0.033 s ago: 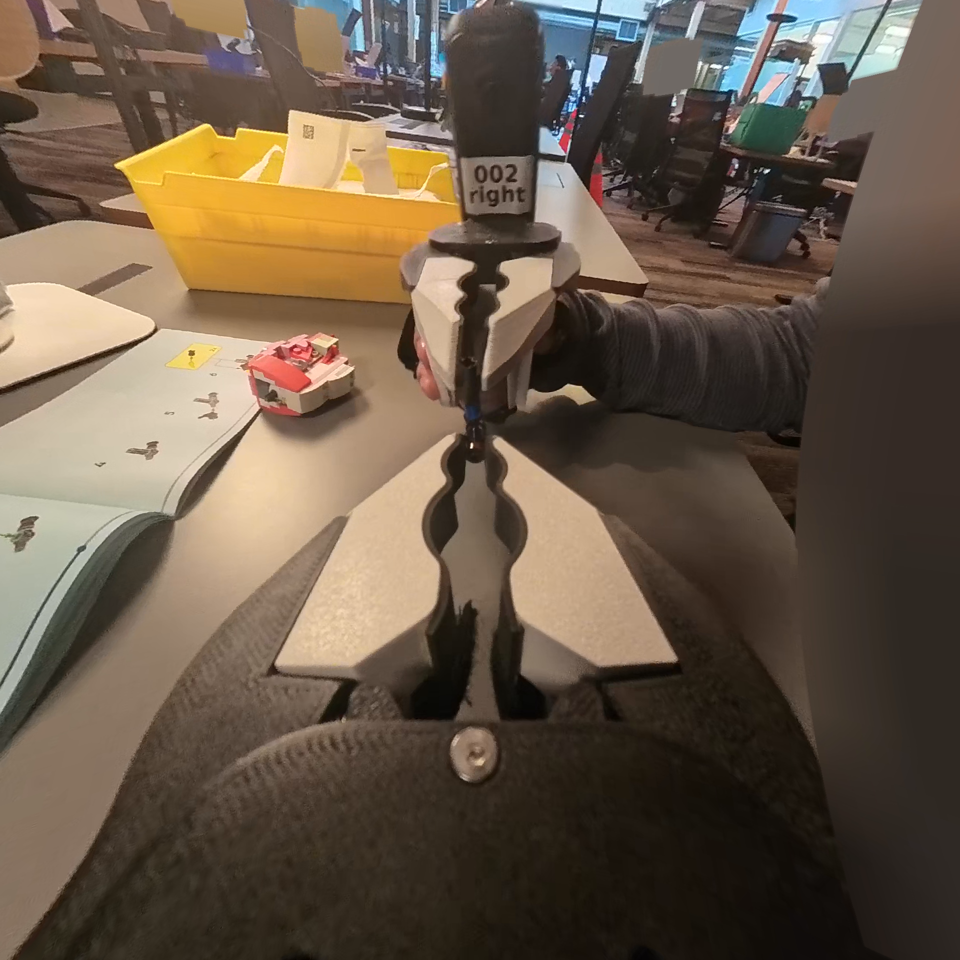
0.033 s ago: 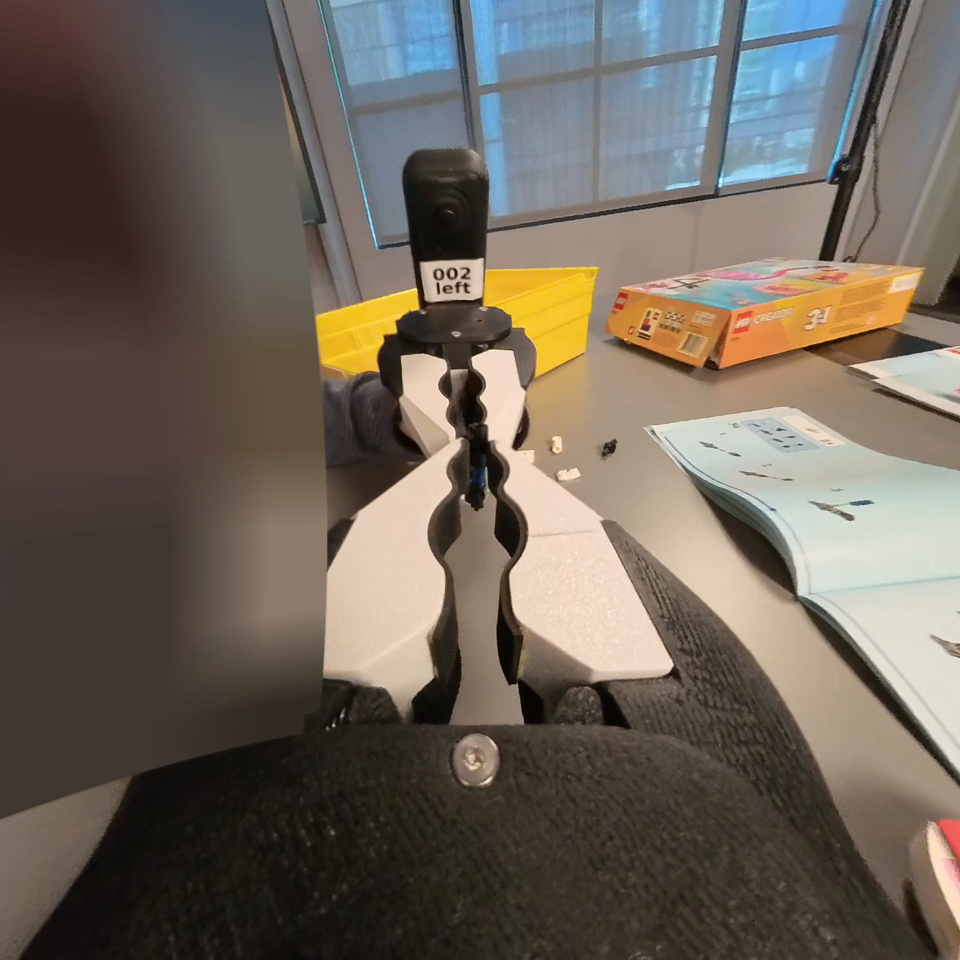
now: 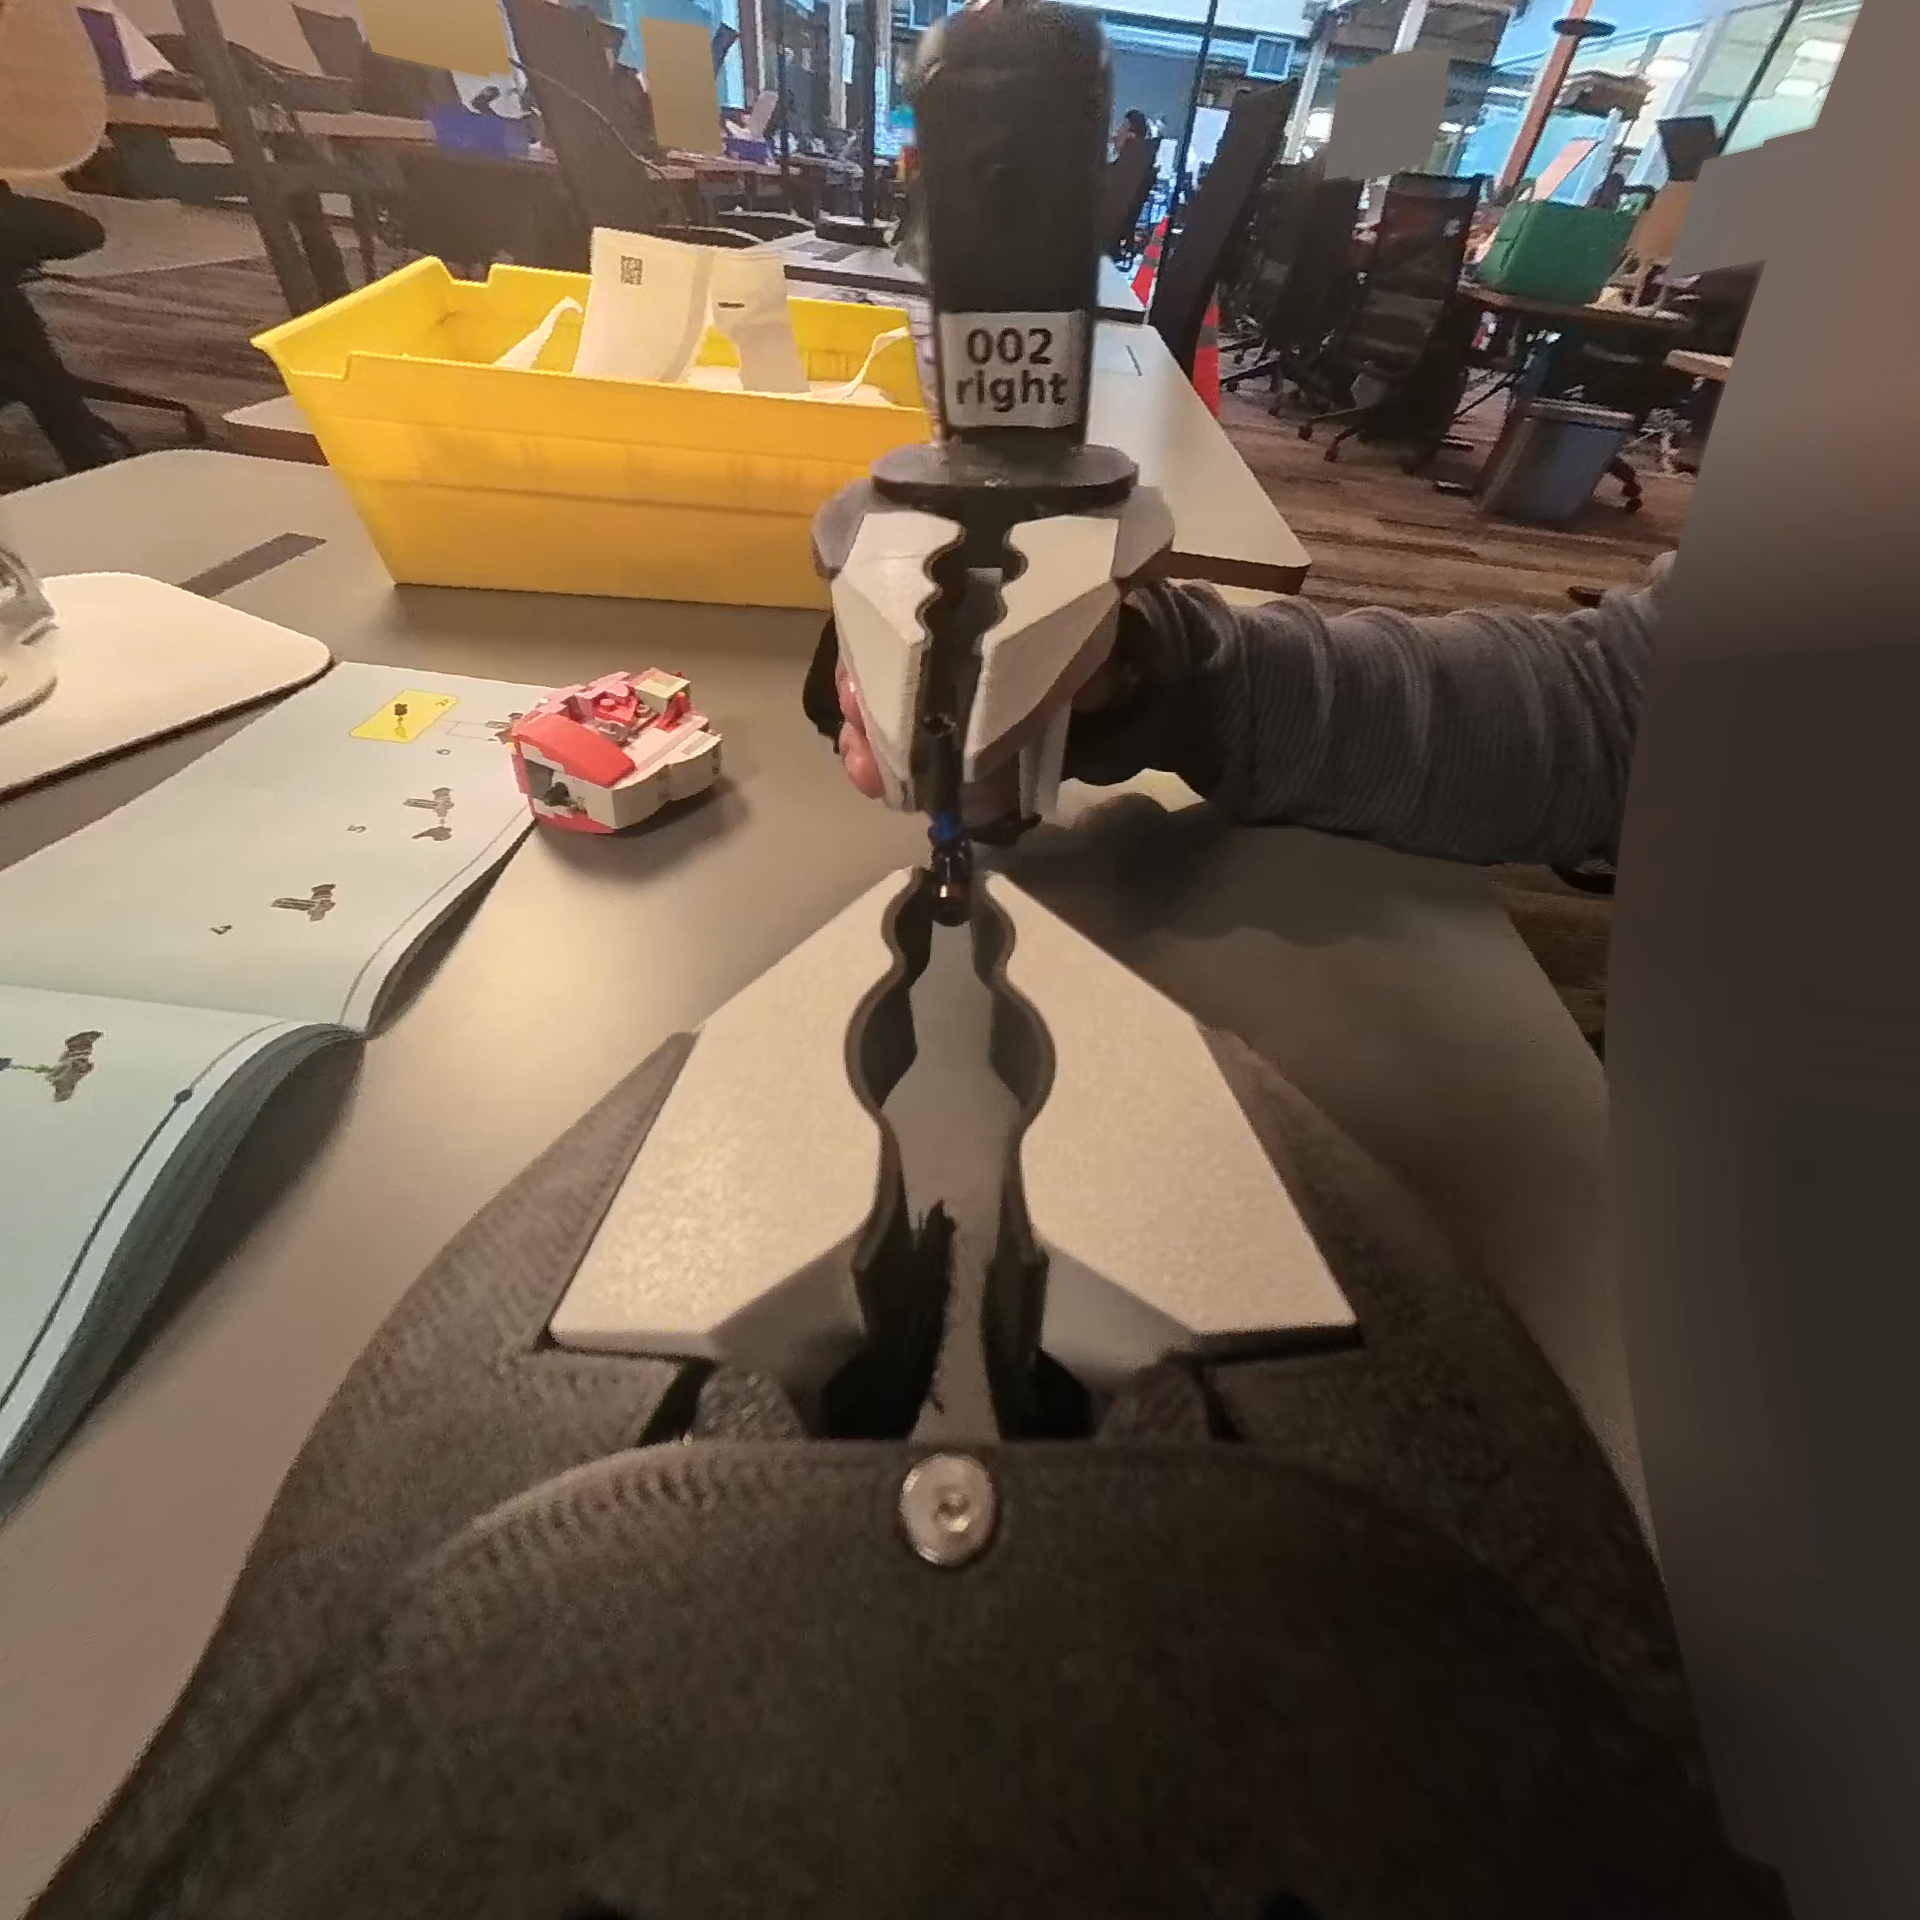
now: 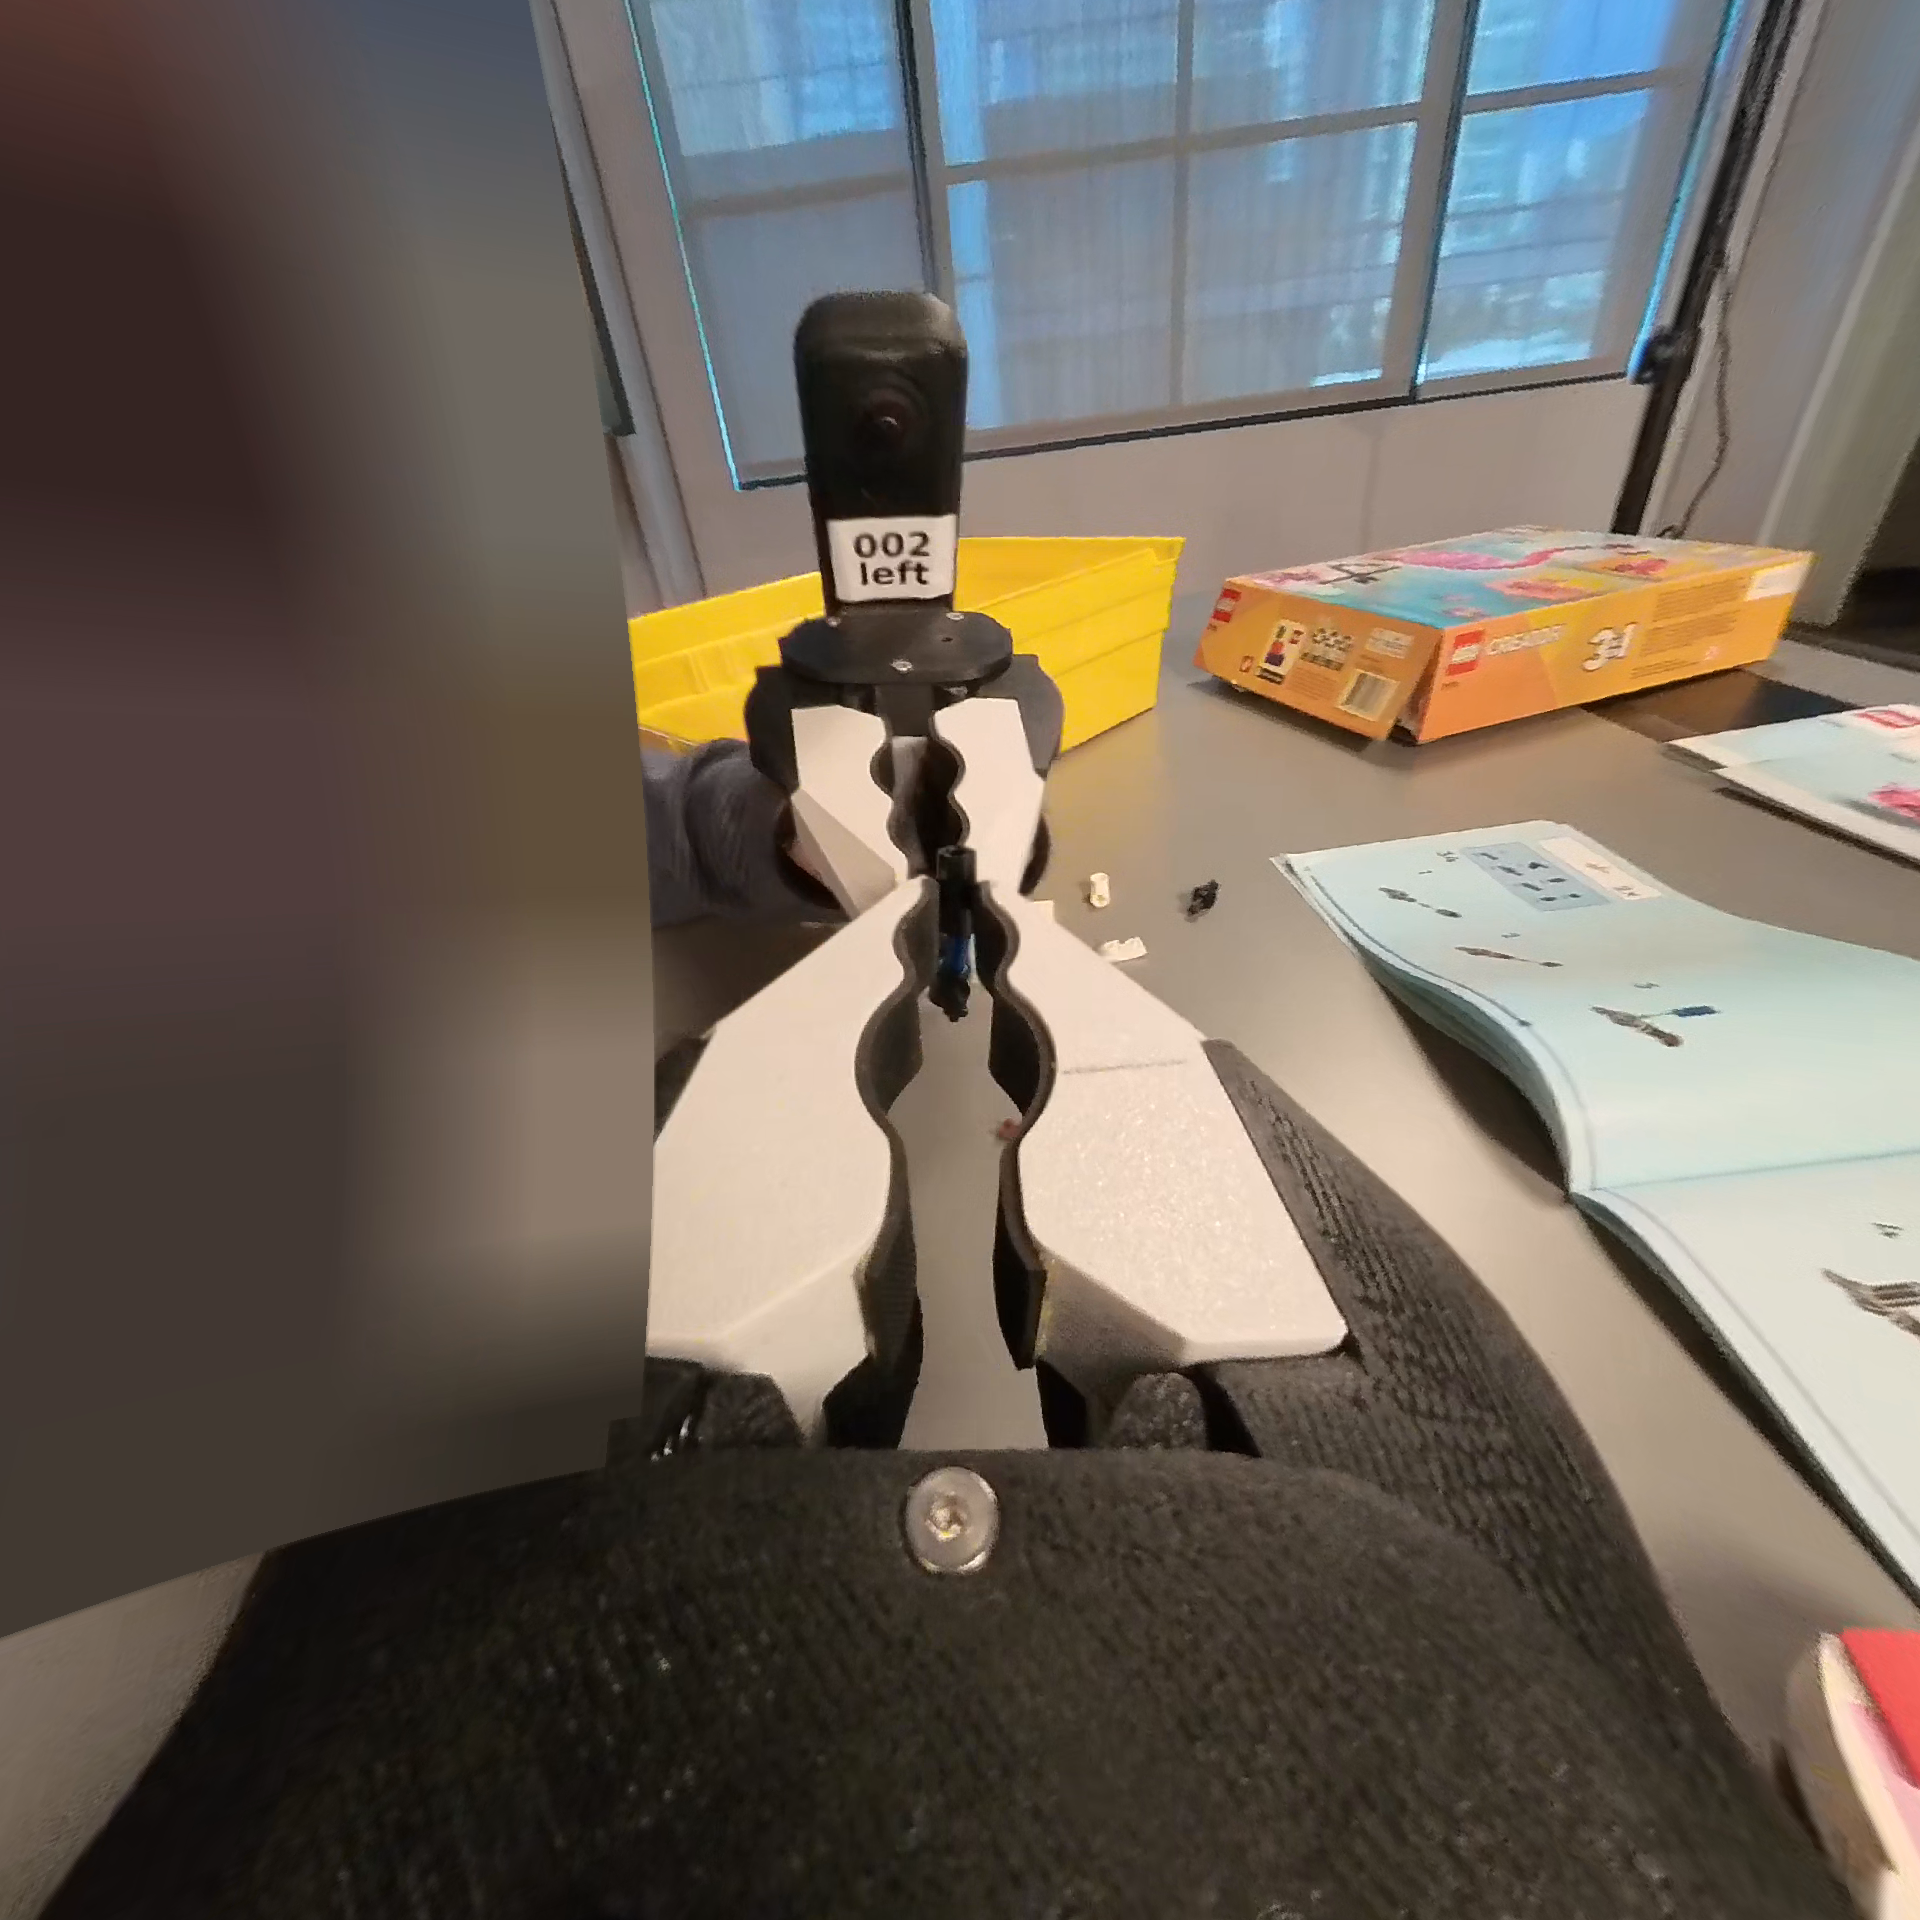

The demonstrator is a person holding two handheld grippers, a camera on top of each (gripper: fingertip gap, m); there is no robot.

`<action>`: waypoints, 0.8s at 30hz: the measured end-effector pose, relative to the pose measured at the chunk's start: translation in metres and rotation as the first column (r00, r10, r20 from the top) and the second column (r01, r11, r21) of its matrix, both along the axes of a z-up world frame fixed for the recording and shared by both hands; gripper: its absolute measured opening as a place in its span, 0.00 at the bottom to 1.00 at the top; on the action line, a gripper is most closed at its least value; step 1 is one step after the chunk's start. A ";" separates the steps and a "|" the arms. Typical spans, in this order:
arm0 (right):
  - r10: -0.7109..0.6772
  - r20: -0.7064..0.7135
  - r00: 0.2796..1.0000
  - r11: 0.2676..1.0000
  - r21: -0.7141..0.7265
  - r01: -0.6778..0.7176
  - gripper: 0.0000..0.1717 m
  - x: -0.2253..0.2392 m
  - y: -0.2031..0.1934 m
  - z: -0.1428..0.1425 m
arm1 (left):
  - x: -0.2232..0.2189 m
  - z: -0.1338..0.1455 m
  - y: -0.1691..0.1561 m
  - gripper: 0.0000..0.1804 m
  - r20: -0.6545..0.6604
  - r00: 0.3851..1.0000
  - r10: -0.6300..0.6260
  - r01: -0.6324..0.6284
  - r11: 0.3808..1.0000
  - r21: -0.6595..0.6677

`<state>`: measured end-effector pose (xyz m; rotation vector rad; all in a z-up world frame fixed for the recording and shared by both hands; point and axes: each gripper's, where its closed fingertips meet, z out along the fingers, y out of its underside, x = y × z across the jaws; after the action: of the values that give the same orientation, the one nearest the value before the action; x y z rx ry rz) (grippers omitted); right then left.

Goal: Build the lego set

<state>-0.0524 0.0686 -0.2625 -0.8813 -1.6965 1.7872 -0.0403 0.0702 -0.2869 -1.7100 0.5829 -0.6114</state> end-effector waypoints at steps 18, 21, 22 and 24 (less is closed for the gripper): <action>-0.083 -0.151 0.985 0.989 0.113 0.101 0.03 -0.001 -0.003 0.015 | -0.004 0.016 -0.001 0.03 -0.090 0.993 0.072 -0.054 0.979 0.195; -0.023 -0.092 0.995 0.999 0.032 0.026 0.03 0.003 -0.004 0.014 | 0.000 0.016 -0.004 0.03 -0.045 0.999 0.024 -0.016 0.987 0.161; -0.011 -0.078 0.997 1.000 0.007 0.011 0.03 0.003 -0.004 0.014 | 0.001 0.017 -0.004 0.03 -0.019 1.000 0.013 -0.010 0.989 0.146; 0.016 -0.047 0.999 0.999 -0.042 -0.018 0.02 0.005 -0.003 0.014 | 0.002 0.018 -0.005 0.03 0.031 0.999 -0.009 0.006 0.993 0.120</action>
<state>-0.0478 0.0652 -0.2483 -0.8383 -1.6467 1.8474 -0.0385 0.0656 -0.2686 -1.5832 0.5922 -0.5962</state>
